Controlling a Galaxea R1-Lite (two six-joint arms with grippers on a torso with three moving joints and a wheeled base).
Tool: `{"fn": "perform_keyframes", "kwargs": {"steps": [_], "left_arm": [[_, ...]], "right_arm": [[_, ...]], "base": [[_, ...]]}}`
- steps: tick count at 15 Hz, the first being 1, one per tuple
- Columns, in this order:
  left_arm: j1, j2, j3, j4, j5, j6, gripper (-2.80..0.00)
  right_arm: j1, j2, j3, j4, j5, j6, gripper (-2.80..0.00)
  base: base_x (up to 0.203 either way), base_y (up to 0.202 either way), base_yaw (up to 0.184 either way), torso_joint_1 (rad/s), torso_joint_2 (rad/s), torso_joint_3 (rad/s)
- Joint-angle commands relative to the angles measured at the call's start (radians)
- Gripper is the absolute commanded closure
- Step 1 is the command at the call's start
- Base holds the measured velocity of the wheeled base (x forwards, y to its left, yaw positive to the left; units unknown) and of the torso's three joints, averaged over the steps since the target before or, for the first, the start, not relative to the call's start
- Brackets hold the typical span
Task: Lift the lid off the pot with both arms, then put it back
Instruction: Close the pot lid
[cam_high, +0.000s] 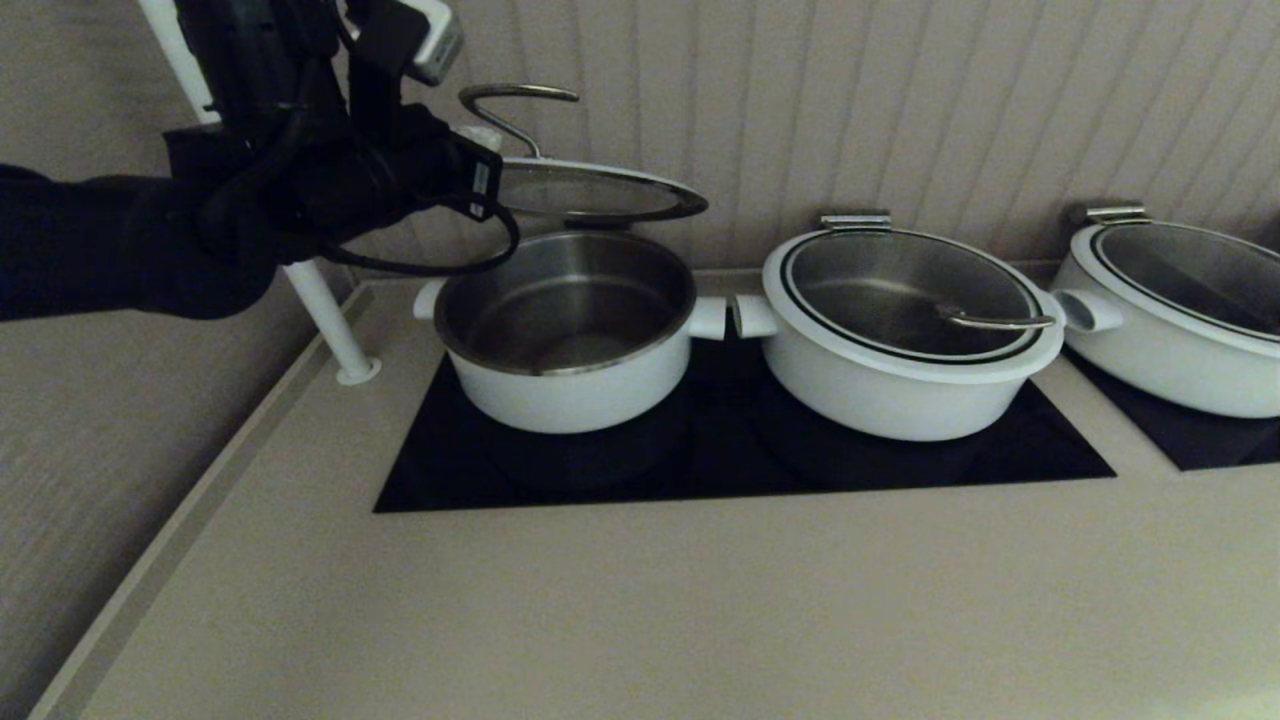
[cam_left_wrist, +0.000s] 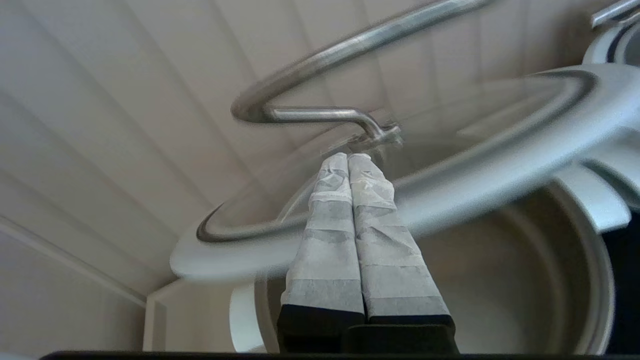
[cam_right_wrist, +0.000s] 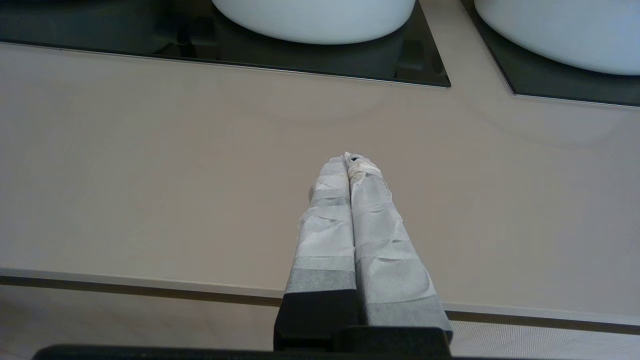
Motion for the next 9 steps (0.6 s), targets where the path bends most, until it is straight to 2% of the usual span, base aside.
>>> {"fn": "perform_keyframes", "kwargs": {"steps": [1, 9], "left_arm": [[0.000, -0.011, 0.054, -0.069, 0.000, 0.005, 0.00], [0.000, -0.021, 0.128, -0.102, 0.001, 0.003, 0.00]], "right_arm": [[0.000, 0.000, 0.000, 0.000, 0.001, -0.001, 0.00], [0.001, 0.000, 0.000, 0.000, 0.001, -0.001, 0.00]], "base": [[0.000, 0.000, 0.000, 0.000, 0.00, 0.000], [0.000, 0.000, 0.000, 0.000, 0.00, 0.000]]}}
